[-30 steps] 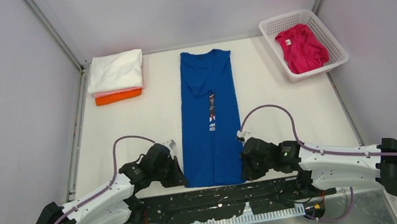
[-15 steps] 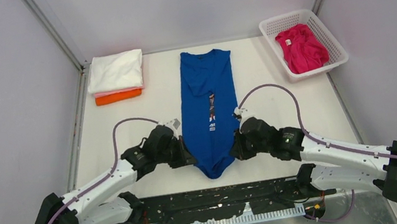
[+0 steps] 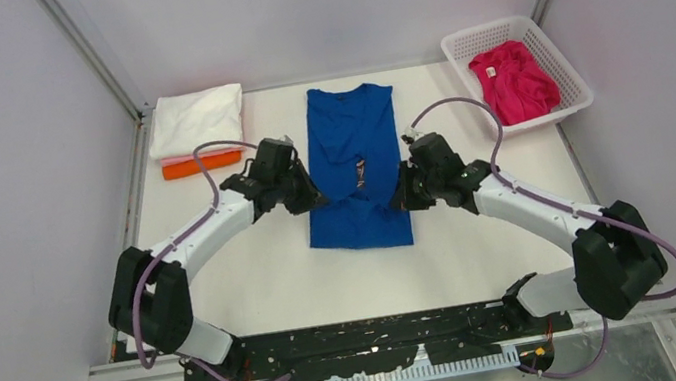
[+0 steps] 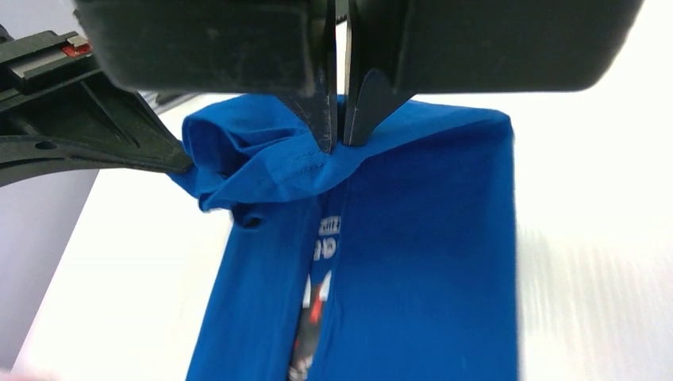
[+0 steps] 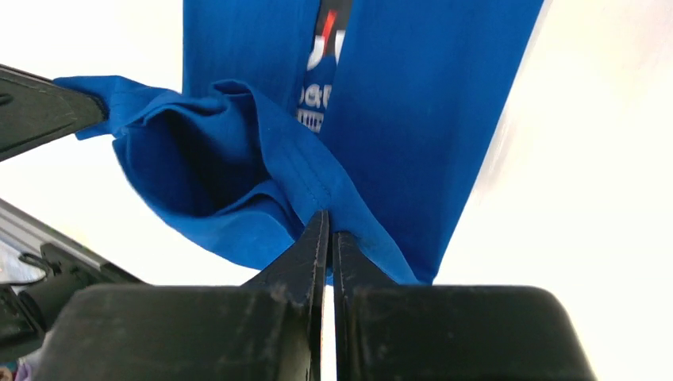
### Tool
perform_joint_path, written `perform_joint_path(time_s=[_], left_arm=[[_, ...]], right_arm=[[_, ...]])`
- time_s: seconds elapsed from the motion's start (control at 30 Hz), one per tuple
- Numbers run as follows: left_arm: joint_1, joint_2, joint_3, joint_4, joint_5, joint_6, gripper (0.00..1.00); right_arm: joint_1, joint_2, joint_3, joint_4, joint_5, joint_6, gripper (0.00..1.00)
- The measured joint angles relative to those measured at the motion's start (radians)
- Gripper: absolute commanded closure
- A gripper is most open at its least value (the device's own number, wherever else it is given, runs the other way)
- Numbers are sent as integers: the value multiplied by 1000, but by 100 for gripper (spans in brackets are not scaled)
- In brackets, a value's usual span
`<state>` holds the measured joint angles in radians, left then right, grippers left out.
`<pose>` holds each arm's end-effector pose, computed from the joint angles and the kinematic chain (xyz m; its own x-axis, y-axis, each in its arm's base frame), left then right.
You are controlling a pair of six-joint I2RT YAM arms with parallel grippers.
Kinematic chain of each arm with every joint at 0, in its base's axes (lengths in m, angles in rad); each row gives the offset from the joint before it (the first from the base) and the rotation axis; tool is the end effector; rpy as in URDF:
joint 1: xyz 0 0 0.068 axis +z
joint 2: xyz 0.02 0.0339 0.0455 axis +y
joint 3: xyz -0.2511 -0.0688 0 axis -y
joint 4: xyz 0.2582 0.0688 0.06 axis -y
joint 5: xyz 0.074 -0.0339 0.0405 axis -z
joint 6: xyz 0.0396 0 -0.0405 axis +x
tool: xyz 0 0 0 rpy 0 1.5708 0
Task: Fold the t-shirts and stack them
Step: Fold the folded rectangular tshirt in 1/3 of the way
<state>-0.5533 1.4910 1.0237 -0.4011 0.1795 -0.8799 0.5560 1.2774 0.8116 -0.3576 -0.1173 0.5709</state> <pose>0.2775 -0.1797 0.2148 -0.8879 -0.3428 -0.3067 -0.1085 0.8039 -0.5847 0.2371 0.1528 0.2084 -0.8440 0.1074 -0.5255 -0.1612 0.8836 0.4395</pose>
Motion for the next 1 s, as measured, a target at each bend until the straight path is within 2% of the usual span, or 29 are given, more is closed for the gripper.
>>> perform_joint_path(time_s=[0.2,0.47,0.83,1.0], left_arm=[[74,127,160,-47,-2,50,100],[117,285,342,-94,-1,125,100],[160,414,457,-122,7,169,100],[176,497,554,-151,16,185,100]], right_arm=[[-93,146,108,20,-39,-42,95],[-167,270,217,27,-30,-98,95],[-222,395,301,81,-27,-147,95],[-238,444,324,112,-27,-154,94]])
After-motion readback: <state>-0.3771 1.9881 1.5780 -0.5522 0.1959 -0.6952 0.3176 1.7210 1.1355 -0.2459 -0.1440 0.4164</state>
